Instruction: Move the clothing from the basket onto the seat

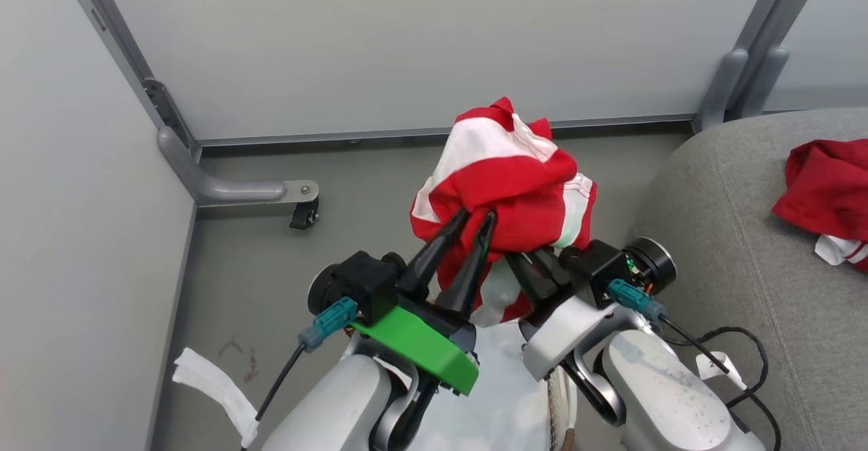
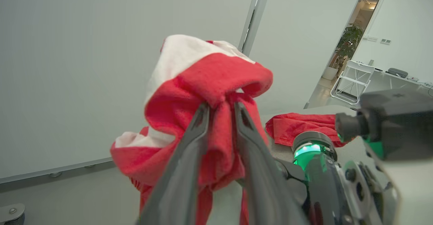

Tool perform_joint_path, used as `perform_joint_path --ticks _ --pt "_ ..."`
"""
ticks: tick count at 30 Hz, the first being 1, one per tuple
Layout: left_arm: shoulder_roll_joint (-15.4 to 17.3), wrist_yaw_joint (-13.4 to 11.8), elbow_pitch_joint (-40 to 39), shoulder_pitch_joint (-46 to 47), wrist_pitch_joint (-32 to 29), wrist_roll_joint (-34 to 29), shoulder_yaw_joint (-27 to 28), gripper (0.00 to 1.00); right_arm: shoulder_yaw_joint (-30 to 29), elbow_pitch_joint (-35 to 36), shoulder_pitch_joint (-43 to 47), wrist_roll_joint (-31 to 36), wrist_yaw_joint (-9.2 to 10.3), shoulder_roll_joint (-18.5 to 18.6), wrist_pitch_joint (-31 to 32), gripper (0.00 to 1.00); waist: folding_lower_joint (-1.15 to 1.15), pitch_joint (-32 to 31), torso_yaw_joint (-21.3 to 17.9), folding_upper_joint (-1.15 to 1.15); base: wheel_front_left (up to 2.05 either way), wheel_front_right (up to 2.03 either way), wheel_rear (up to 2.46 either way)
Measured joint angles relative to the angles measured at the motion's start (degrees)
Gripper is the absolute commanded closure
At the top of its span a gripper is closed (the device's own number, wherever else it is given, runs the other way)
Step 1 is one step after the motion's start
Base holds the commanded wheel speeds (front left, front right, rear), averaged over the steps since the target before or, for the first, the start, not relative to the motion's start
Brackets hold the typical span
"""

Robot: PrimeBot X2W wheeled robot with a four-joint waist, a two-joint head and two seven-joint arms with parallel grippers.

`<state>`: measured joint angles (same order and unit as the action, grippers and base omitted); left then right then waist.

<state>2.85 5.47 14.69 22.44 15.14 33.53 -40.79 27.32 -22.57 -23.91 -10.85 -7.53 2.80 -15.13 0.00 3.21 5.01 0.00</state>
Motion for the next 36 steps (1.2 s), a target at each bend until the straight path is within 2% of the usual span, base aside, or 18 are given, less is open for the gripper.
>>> perform_joint_path --ticks 6,12,26,36 --pt "0.00 -0.65 0.70 -0.17 0.01 -1.88 2.47 0.00 -2.11 2.91 1.35 1.74 0.00 0.02 -0.01 1.00 0.00 0.31 -2.04 0.00 0.00 0.00 0.00" --pt "0.00 -0.92 2.82 -1.58 0.02 -4.19 6.12 0.00 -3.30 4.45 2.76 2.25 0.00 0.03 0.00 1.00 0.00 0.37 -6.01 0.00 0.00 0.00 0.00" --pt "-0.05 0.56 5.60 -3.48 0.02 -9.05 14.15 0.00 -5.63 7.71 5.54 1.65 0.00 0.07 -0.01 1.00 0.00 0.76 -21.16 0.00 0.00 0.00 0.00" --pt "-0.11 1.35 6.68 -3.78 0.02 -10.36 14.69 0.00 -8.15 11.43 5.80 1.98 0.00 0.09 -0.01 1.00 0.00 2.00 -32.15 0.00 0.00 0.00 0.00"
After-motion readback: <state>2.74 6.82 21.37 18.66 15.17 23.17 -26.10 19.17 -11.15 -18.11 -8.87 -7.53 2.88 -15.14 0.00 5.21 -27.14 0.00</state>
